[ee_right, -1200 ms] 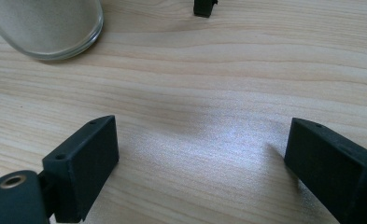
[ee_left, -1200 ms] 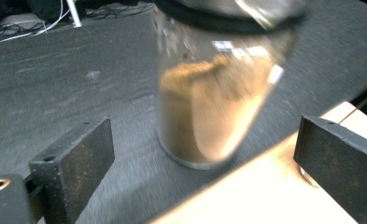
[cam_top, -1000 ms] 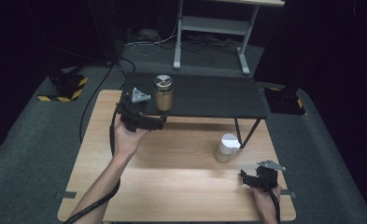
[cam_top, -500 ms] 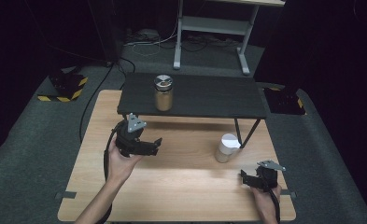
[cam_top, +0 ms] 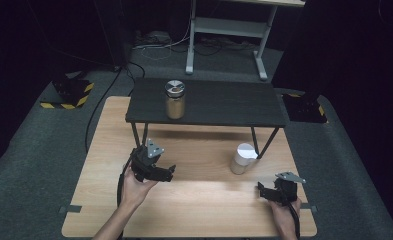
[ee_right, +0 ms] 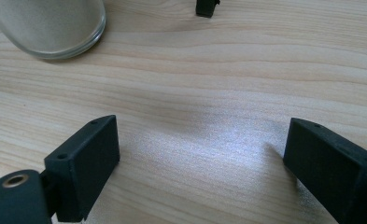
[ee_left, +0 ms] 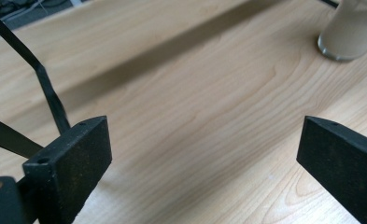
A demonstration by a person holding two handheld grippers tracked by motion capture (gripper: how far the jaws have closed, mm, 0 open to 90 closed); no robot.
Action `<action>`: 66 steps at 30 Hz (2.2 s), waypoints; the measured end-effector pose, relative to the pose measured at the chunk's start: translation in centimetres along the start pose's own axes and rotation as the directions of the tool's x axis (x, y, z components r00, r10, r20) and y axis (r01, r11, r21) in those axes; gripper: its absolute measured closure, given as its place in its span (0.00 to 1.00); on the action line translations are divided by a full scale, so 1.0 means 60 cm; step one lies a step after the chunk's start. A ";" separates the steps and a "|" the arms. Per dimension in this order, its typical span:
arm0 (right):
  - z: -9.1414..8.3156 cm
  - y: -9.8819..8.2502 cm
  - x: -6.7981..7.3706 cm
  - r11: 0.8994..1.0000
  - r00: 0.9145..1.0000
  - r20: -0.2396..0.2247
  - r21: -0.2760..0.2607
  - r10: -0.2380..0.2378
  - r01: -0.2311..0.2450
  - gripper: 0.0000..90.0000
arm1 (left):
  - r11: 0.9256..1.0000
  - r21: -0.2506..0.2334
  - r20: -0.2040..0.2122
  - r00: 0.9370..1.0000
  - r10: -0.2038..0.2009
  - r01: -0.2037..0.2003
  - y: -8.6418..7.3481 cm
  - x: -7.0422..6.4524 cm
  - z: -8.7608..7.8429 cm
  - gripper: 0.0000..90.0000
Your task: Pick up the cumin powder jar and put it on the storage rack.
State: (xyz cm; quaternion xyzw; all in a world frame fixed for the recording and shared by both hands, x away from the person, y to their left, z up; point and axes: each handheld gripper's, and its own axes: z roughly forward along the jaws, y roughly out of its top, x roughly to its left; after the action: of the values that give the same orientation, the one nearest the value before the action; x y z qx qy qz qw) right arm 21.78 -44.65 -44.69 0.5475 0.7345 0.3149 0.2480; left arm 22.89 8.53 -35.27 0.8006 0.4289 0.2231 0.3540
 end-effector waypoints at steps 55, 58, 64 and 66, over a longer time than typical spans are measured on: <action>-0.001 0.000 0.004 1.000 1.000 0.007 0.002 0.015 -0.015 0.11 | 0.992 0.091 -0.021 0.996 -0.085 0.087 -0.080 -0.025 0.148 0.00; -0.001 0.000 0.004 1.000 1.000 0.007 0.002 0.015 -0.015 0.11 | 0.992 0.082 -0.022 0.996 -0.092 0.093 -0.084 -0.026 0.147 0.00; -0.001 0.000 0.004 1.000 1.000 0.008 0.002 0.015 -0.015 0.11 | 0.994 0.065 -0.021 0.996 -0.092 0.093 -0.091 -0.026 0.147 0.00; -0.001 0.000 0.004 1.000 1.000 0.008 0.002 0.016 -0.016 0.11 | 0.994 0.065 -0.020 0.996 -0.092 0.093 -0.091 -0.026 0.147 0.00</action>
State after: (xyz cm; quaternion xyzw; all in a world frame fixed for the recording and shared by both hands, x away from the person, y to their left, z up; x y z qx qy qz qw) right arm 21.66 -44.44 -44.67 0.5547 0.7295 0.3140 0.2480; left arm 24.99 6.00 -45.22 0.7893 0.4755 0.1989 0.3335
